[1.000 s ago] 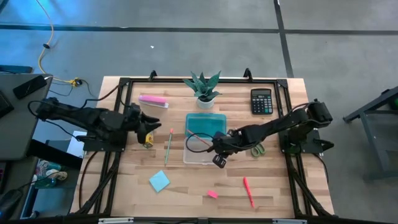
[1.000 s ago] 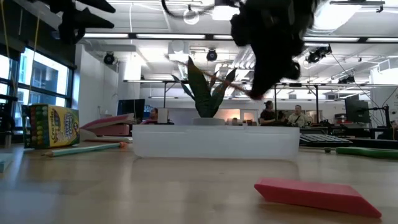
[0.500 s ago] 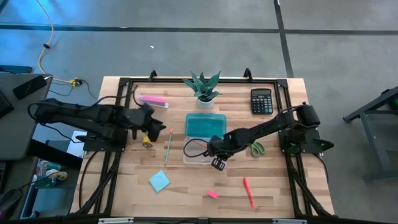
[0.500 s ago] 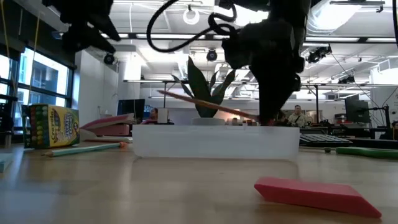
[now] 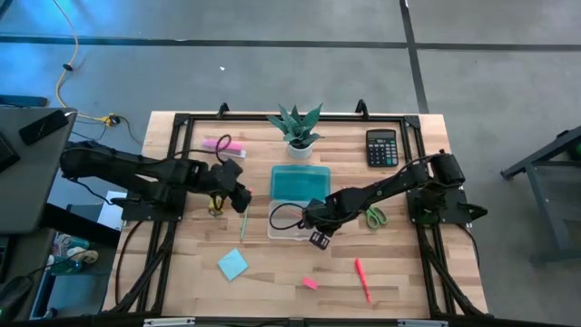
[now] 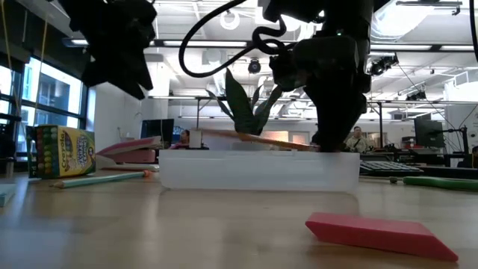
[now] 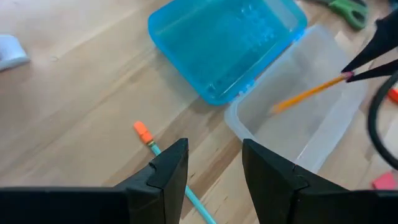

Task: Pack school essentials
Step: Put the yellow pencil into the supply box, then put the blue pencil into the supply box

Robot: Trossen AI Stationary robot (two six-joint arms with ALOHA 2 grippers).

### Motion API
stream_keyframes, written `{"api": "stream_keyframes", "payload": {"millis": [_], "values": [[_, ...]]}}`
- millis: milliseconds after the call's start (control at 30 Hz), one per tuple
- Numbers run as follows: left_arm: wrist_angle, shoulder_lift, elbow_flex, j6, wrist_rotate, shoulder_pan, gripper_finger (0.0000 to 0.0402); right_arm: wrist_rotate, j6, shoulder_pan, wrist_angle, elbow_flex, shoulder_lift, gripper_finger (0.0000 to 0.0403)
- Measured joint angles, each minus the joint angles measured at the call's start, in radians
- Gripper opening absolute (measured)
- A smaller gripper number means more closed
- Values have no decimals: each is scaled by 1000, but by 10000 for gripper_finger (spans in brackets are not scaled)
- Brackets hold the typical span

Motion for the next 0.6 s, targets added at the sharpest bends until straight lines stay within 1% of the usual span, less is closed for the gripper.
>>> {"api": "stream_keyframes", "payload": {"millis": [133, 267, 400, 600], "values": [[26, 51, 0, -11, 9, 0, 140, -6, 5, 0, -1, 0, 0, 91], [29, 91, 0, -49, 12, 0, 140, -29, 9, -3, -3, 0, -4, 108], [31, 129, 0, -50, 26, 0, 140, -23, 18, -6, -7, 0, -28, 107], [27, 179, 0, -93, 37, 15, 140, 51, 61, -11, -30, 0, -88, 100]]}}
